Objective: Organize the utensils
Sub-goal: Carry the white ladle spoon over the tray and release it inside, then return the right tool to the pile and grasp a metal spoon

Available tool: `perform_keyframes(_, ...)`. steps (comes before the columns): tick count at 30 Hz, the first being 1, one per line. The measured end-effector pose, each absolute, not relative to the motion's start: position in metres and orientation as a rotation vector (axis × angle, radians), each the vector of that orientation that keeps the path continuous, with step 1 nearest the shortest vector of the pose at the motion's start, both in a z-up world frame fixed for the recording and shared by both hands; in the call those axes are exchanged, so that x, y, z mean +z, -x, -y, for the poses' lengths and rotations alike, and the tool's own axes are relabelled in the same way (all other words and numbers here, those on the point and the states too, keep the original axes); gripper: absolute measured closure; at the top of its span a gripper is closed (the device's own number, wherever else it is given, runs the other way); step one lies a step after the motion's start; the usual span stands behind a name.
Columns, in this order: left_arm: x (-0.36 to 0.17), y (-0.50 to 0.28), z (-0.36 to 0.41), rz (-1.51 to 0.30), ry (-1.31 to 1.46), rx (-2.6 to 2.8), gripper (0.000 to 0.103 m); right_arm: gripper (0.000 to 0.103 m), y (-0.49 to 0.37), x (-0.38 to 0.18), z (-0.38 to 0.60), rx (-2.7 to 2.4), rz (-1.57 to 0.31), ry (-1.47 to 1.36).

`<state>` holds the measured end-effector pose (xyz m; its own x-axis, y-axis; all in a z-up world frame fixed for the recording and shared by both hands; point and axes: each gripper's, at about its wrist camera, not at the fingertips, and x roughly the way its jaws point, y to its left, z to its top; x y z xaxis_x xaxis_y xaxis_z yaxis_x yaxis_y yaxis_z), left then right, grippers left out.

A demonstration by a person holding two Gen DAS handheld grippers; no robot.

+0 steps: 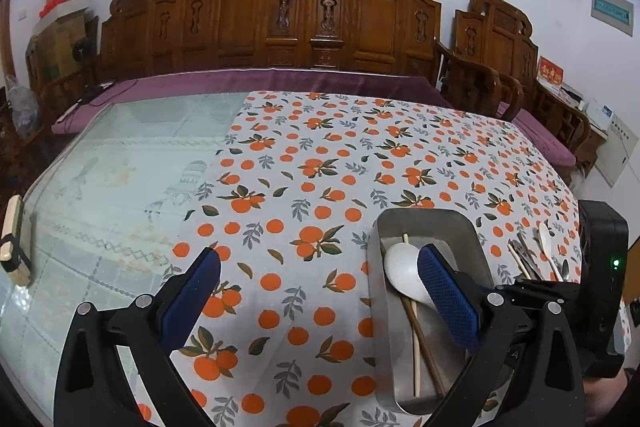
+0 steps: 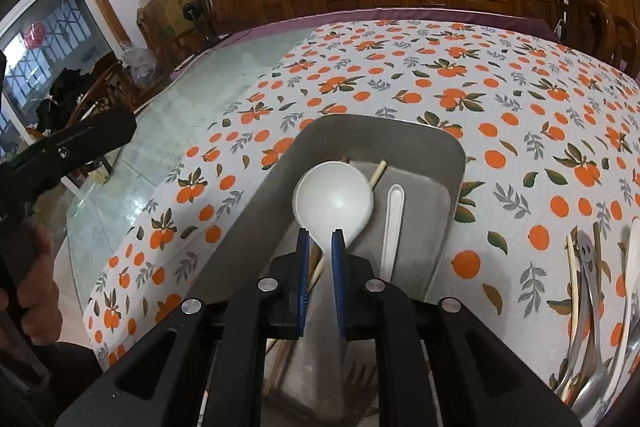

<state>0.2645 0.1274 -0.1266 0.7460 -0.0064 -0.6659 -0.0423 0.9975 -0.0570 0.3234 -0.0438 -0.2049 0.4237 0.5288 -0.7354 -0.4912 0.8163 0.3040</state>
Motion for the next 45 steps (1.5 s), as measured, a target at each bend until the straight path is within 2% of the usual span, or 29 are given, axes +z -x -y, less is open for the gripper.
perform_keyframes(12,-0.126,-0.264,-0.092,-0.725,0.047,-0.039,0.008,0.089,-0.301,-0.153,0.115,0.623,-0.786,-0.024)
perform_keyframes(21,-0.129,-0.261,-0.051,-0.718,-0.016,-0.09,0.008,0.089,-0.279,-0.135,0.177,0.527,-0.731,0.04)
perform_keyframes(22,-0.13,-0.26,-0.047,-0.717,-0.03,-0.089,0.008,0.087,-0.277,-0.135,0.182,0.511,-0.73,0.054)
perform_keyframes(23,-0.13,-0.26,-0.044,-0.716,-0.036,-0.092,0.008,0.081,-0.272,-0.136,0.192,0.483,-0.726,0.071)
perform_keyframes(25,-0.13,-0.258,-0.038,-0.718,-0.03,-0.115,0.008,0.075,-0.27,-0.14,0.207,0.452,-0.734,0.07)
perform_keyframes(36,-0.139,-0.248,0.004,-0.731,-0.075,-0.194,0.008,0.075,-0.278,-0.176,0.278,0.309,-0.801,0.037)
perform_keyframes(45,-0.151,-0.239,0.038,-0.747,-0.117,-0.252,0.008,0.075,-0.292,-0.205,0.259,0.4,-0.888,0.043)
